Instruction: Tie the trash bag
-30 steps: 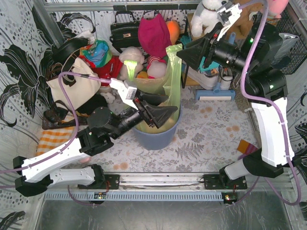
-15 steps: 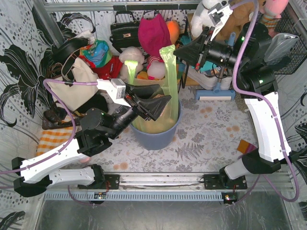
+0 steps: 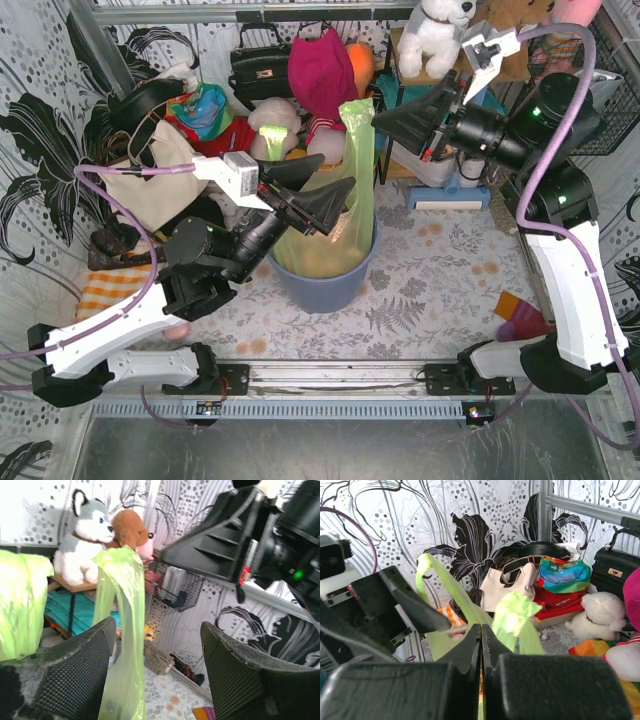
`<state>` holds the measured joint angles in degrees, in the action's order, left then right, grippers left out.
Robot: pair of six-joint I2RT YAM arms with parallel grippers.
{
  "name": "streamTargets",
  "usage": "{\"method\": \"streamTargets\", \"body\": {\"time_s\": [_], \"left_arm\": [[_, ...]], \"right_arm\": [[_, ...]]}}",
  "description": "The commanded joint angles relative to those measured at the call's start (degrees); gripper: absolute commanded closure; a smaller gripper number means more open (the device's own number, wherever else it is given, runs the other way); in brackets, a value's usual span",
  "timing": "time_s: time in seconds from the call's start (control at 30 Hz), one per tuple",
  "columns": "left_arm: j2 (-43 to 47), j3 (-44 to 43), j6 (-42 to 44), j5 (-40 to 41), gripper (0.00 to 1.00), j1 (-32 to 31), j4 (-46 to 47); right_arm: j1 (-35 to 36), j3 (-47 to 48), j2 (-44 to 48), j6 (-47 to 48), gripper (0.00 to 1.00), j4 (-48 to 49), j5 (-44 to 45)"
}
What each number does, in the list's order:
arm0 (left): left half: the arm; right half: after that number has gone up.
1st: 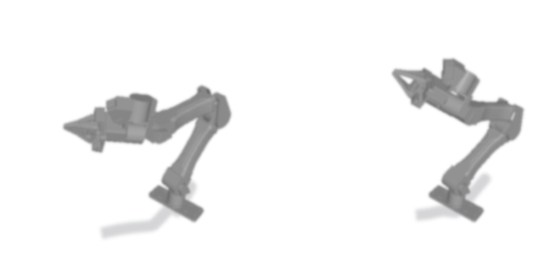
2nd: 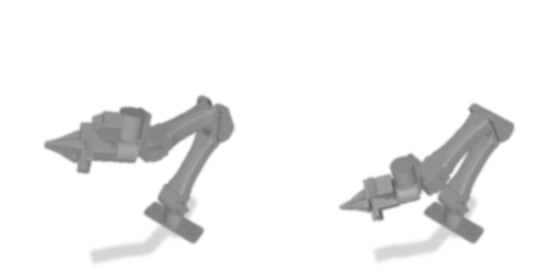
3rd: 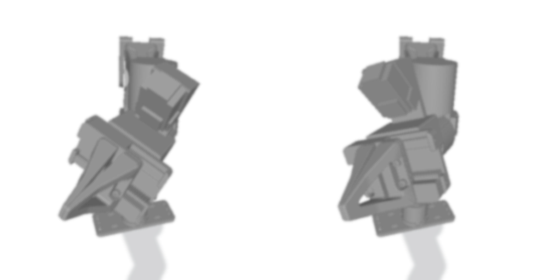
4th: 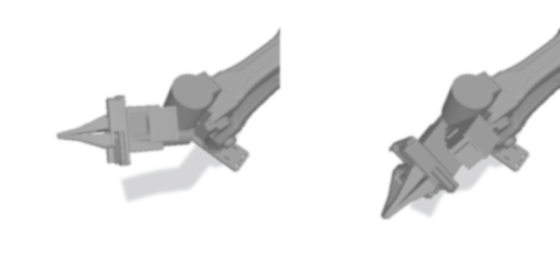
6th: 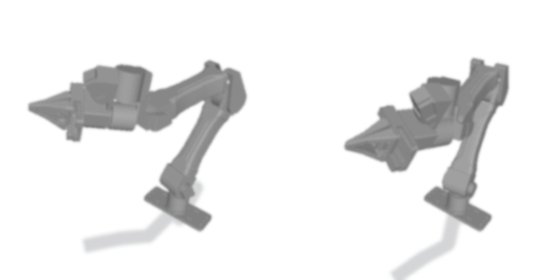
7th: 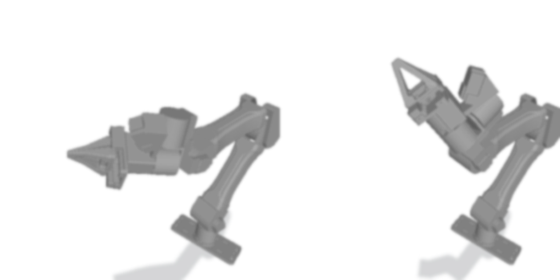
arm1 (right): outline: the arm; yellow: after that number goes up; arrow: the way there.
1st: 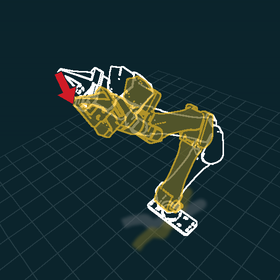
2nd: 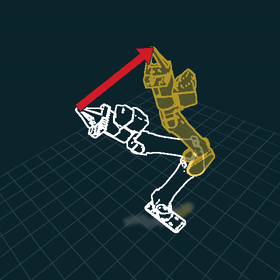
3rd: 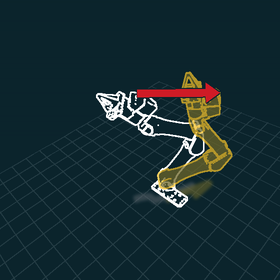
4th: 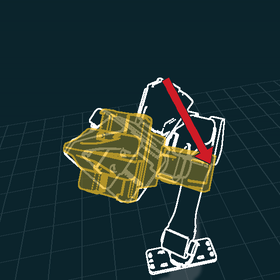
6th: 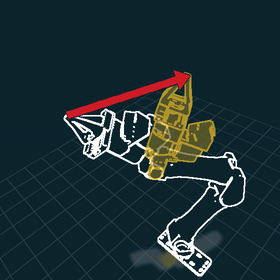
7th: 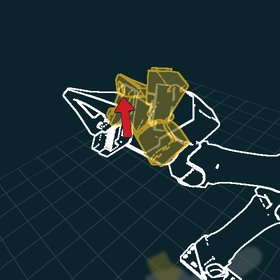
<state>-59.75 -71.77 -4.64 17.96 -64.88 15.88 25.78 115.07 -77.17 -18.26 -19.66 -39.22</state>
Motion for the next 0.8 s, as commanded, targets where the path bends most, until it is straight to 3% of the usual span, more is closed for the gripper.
{"method": "streamTargets", "body": {"time_s": [0.0,0.13,0.27,0.37,0.5,0.77], "left_arm": [[-1.34,-3.18,5.23,4.58,0.22,-0.24,5.57],[-2.79,-5.96,7.86,6.28,0.21,-0.27,4.09],[-2.75,-5.81,8.77,8.85,0.22,-0.18,4.5],[-2.13,-4.81,8.58,9.03,0.22,-0.16,4.91],[-1.44,-3.63,7.84,9.03,0.22,-0.2,4.97],[-1.06,-3.07,6.72,8.26,0.22,-0.16,4.52]], "right_arm": [[-0.21,-3.74,2.92,-2.81,1.0,6.01,-2.38],[-0.21,-4.49,3.51,-2.83,1.0,5.63,-1.53],[-0.25,-3.23,3.05,-2.9,0.51,4.13,5.02],[-0.25,-1.89,1.52,-4.86,0.37,3.74,9.0],[-0.21,1.17,-2.45,-7.32,0.35,3.26,7.84],[-0.25,1.23,-4.94,-7.82,0.51,7.23,2.68]]}}
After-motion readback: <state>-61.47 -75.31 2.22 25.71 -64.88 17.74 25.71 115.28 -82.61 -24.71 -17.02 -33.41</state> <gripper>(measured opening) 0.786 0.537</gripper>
